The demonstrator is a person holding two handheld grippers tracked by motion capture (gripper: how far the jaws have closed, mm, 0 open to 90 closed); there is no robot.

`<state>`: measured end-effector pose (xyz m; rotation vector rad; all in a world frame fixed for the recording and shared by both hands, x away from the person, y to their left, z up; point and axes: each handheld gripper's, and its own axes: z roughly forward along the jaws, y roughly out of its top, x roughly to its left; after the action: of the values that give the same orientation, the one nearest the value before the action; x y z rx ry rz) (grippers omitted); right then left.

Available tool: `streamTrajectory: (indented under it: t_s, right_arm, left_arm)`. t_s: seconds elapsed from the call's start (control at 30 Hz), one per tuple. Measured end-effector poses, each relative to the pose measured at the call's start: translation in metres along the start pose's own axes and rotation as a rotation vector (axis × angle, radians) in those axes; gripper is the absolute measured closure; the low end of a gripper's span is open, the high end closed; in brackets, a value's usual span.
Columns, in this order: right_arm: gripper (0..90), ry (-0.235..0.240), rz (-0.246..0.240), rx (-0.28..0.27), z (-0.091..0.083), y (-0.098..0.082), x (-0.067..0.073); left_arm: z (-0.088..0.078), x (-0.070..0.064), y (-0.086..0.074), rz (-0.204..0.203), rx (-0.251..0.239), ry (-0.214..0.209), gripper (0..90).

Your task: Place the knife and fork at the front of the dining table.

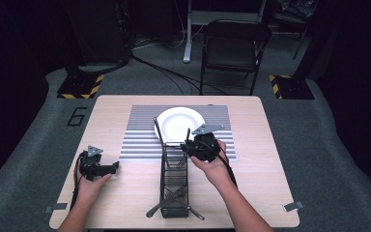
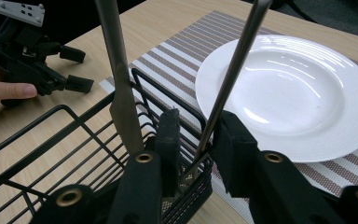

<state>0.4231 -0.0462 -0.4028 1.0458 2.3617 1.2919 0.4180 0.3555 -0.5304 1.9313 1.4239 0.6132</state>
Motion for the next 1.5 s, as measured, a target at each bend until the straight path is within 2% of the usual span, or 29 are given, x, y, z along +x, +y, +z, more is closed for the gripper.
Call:
streamTrajectory:
  t_s: [0.23, 0.53, 0.93, 1.1, 1.43, 1.5]
  right_arm:
    - [83.1, -0.008, -0.009, -0.003, -0.003, 0.001, 0.0]
    - [84.7, -0.002, -0.037, -0.015, -0.005, 0.001, 0.008]
    - [85.1, -0.002, -0.081, 0.018, 0.008, -0.001, 0.018]
    - [85.1, -0.013, -0.09, 0.046, 0.015, -0.004, 0.022]
    - [85.4, -0.025, -0.102, 0.056, 0.017, -0.005, 0.024]
    - [86.5, -0.04, -0.12, 0.054, 0.018, -0.004, 0.024]
  left_arm:
    - [0.0, 0.0, 0.0, 0.0, 0.0, -0.002, 5.9]
    - [0.0, 0.0, 0.0, -0.001, 0.002, -0.004, 5.9]
    - [0.0, 0.0, 0.0, -0.001, 0.002, -0.004, 6.0]
    - [0.0, 0.0, 0.0, -0.002, 0.002, -0.004, 5.9]
    - [0.0, 0.0, 0.0, 0.0, 0.003, -0.005, 5.9]
    - [0.0, 0.0, 0.0, 0.0, 0.002, -0.005, 5.9]
